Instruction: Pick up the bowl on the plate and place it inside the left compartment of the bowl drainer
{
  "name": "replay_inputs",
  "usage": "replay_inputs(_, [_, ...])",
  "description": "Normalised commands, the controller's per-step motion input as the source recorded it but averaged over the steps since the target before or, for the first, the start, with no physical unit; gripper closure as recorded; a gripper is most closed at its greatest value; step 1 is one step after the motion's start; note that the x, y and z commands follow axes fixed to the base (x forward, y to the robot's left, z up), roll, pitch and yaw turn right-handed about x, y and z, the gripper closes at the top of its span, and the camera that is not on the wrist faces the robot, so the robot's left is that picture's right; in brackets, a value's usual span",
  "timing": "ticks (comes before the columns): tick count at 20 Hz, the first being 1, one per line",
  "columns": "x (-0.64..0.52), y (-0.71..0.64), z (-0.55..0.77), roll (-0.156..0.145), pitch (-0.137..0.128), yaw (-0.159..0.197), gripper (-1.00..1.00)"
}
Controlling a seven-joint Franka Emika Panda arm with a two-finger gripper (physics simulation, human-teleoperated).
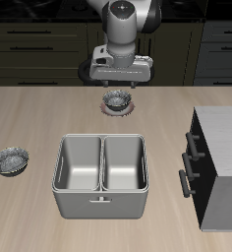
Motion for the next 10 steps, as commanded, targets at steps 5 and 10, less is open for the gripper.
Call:
replay_inputs(5, [-0.26, 0.19, -0.03, -0.017, -0.028, 0.014, -1.0])
replay_inputs(10, [-0.23, 0.16, -0.04, -0.012, -0.031, 0.011, -1.0])
